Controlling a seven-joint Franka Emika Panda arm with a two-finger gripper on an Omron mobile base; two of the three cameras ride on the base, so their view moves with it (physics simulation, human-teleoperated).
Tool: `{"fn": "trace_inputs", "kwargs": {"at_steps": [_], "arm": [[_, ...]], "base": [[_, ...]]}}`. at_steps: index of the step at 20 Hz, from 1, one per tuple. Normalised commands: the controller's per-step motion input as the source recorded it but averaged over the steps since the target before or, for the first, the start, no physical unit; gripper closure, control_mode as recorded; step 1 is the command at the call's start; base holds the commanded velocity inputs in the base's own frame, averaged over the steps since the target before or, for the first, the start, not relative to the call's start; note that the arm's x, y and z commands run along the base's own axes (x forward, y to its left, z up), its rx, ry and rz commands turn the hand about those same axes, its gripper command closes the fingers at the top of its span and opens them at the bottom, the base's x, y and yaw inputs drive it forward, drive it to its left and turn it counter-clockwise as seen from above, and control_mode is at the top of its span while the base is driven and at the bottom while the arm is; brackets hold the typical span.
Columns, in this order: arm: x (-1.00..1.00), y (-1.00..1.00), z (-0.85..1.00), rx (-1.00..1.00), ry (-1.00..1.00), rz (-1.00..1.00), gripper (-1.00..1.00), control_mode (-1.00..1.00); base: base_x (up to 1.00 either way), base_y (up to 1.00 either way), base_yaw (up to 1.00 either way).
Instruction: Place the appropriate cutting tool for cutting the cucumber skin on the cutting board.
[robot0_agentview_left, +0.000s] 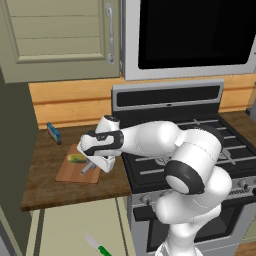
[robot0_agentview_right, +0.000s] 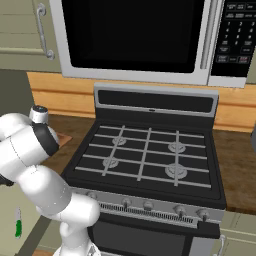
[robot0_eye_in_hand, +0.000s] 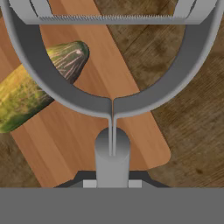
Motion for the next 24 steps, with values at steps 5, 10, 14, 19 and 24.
{"fn": "trace_inputs", "kwargs": {"at_steps": [5, 10, 14, 19, 24], "arm": [[0.16, 0.29, -0.17, 0.0, 0.0, 0.0, 1.0, -1.0], [0.23, 0.22, -0.14, 0.0, 0.0, 0.0, 1.0, -1.0], [0.22, 0.13, -0.18, 0.0, 0.0, 0.0, 1.0, -1.0], [0.21, 0.14, -0.23, 0.0, 0.0, 0.0, 1.0, -1.0], [0.19, 0.1, -0.25, 0.0, 0.0, 0.0, 1.0, -1.0]], "base": [[0.0, 0.0, 0.0], [0.0, 0.0, 0.0], [0.0, 0.0, 0.0], [0.0, 0.0, 0.0], [0.0, 0.0, 0.0]]}}
